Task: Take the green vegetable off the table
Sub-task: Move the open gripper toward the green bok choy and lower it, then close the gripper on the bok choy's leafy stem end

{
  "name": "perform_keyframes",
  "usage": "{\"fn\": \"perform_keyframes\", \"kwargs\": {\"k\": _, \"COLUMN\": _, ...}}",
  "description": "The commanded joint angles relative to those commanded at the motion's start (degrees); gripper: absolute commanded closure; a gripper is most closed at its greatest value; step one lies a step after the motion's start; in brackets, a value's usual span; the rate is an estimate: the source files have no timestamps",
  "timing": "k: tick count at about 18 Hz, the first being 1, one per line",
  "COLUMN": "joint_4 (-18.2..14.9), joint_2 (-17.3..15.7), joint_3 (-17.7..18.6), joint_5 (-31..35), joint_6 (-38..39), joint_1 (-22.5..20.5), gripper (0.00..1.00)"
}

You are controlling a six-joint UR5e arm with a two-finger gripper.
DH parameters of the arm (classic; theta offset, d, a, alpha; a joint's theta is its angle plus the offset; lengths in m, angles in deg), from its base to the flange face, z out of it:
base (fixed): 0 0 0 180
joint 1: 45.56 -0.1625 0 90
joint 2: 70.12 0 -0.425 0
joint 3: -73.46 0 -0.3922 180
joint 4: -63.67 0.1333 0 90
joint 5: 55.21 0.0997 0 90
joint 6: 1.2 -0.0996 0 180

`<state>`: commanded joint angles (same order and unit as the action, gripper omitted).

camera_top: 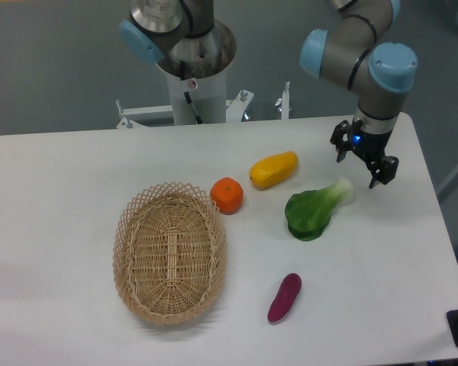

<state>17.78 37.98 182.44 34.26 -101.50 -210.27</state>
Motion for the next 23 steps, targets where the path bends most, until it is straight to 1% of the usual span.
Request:
{"fn": "perform_keyframes", "kwargs": {"k": 2, "joint_4": 3.5, "joint_2": 1.1, "joint_3": 1.3, "joint_5": 0.1, "joint_6": 1.9, "joint_1": 0.8, "gripper": 0.0}}
{"fn": "perform_keyframes", "kwargs": {"k": 3, "joint_4": 4.5, "joint_2": 1.2, "joint_3": 1.6, "joint_5": 0.2, "joint_6": 2.0, "joint_1": 1.1, "gripper": 0.0}}
{"fn": "perform_keyframes", "kwargs": {"k": 5, "joint_4": 4.8, "joint_2": 1.4, "joint_3": 1.9, "joint_5": 0.1, "joint_6": 2.9, "joint_1": 1.2, "gripper": 0.0}}
{"fn": "perform_keyframes", "kwargs": {"k": 6, "joint_4": 4.8, "joint_2": 2.0, "joint_3": 1.9, "joint_5": 0.1, "joint_6": 3.6, "joint_1": 1.5, "gripper": 0.0}}
{"fn": "perform_keyframes", "kwargs": {"k": 11, "joint_4": 4.8, "joint_2": 3.4, "joint_3": 1.9, "joint_5": 0.3, "joint_6": 3.1, "joint_1": 2.2, "gripper": 0.0}}
{"fn": "perform_keyframes", "kwargs": {"k": 15, "joint_4": 4.7, "joint_2": 3.7, "joint_3": 1.9, "joint_5": 0.3, "joint_6": 2.8, "joint_1": 2.2, "gripper": 0.0}}
{"fn": "perform_keyframes", "kwargs": {"k": 16, "joint_4": 4.8, "joint_2": 3.7, "joint_3": 2.0, "joint_5": 0.3, "joint_6": 2.7, "joint_1": 2.2, "gripper": 0.02}}
{"fn": "perform_keyframes", "kwargs": {"k": 18, "joint_4": 4.8, "joint_2": 3.7, "joint_3": 2.1, "joint_5": 0.3, "joint_6": 2.9, "joint_1": 2.2, "gripper": 0.14}}
{"fn": "perform_keyframes", "kwargs": {"k": 19, "joint_4": 4.8, "joint_2": 3.7, "joint_3": 2.1, "joint_5": 0.4, "joint_6": 2.9, "joint_1": 2.2, "gripper": 0.24}}
{"fn": "perform_keyframes", "kwargs": {"k": 20, "joint_4": 4.8, "joint_2": 3.6, "joint_3": 2.1, "joint_5": 0.4, "joint_6": 2.9, "joint_1": 2.2, "gripper": 0.39}}
{"fn": "perform_keyframes", "kwargs": {"k": 21, "joint_4": 4.6, "joint_2": 3.6, "joint_3": 1.9, "joint_5": 0.4, "joint_6": 2.9, "joint_1": 2.2, "gripper": 0.45}}
{"fn": "perform_keyframes", "kwargs": {"k": 23, "joint_4": 4.5, "joint_2": 3.6, "joint_3": 1.8, "joint_5": 0.4, "joint_6": 2.8, "joint_1": 2.2, "gripper": 0.45}}
